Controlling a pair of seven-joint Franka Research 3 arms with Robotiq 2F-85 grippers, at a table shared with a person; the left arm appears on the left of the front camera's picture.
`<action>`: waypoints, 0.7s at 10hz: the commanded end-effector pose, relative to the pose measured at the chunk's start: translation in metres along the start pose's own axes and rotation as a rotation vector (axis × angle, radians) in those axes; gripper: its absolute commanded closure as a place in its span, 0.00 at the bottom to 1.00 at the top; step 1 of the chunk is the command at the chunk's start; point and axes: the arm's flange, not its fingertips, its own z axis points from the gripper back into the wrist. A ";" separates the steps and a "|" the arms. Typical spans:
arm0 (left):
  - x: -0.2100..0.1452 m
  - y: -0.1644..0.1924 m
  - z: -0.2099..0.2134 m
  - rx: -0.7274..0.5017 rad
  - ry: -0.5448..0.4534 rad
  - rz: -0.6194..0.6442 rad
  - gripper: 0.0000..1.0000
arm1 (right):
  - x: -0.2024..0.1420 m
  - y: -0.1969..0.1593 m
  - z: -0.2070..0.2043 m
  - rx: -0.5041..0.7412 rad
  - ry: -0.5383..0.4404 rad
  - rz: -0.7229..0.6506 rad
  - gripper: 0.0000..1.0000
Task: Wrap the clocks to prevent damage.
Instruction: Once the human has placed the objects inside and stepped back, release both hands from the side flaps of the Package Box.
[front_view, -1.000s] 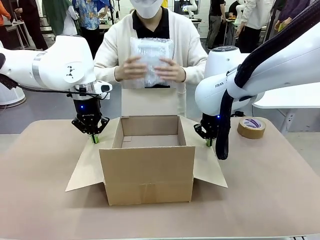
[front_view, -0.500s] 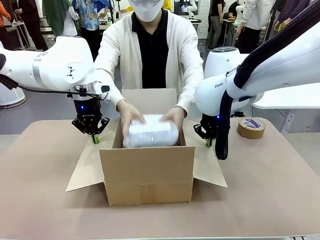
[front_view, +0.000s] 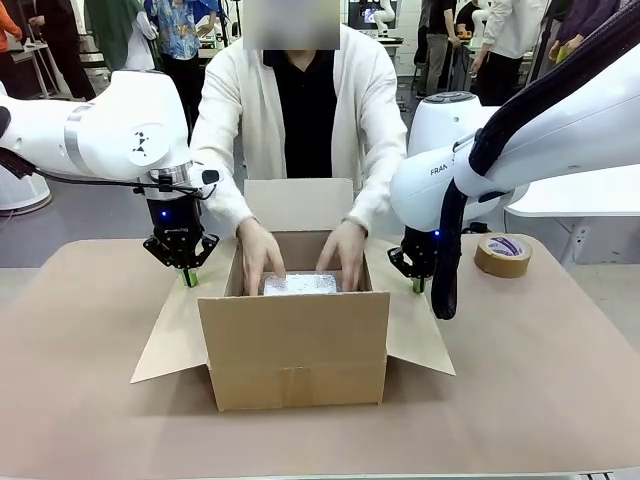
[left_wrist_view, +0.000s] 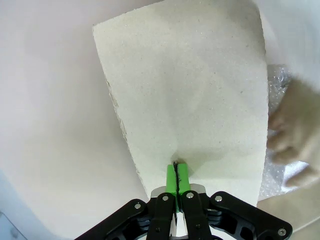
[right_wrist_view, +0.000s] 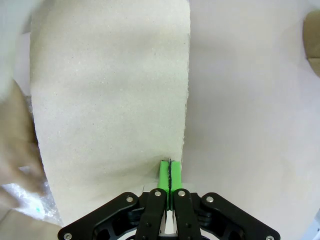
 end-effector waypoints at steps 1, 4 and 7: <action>0.000 0.001 -0.001 0.002 0.006 0.001 1.00 | -0.001 0.000 -0.003 -0.001 0.005 0.000 0.99; 0.000 0.001 -0.001 0.002 0.006 0.001 1.00 | -0.001 0.000 -0.003 -0.001 0.005 0.000 0.99; 0.000 0.001 -0.001 0.002 0.006 0.001 1.00 | -0.001 0.000 -0.003 -0.001 0.005 0.000 0.99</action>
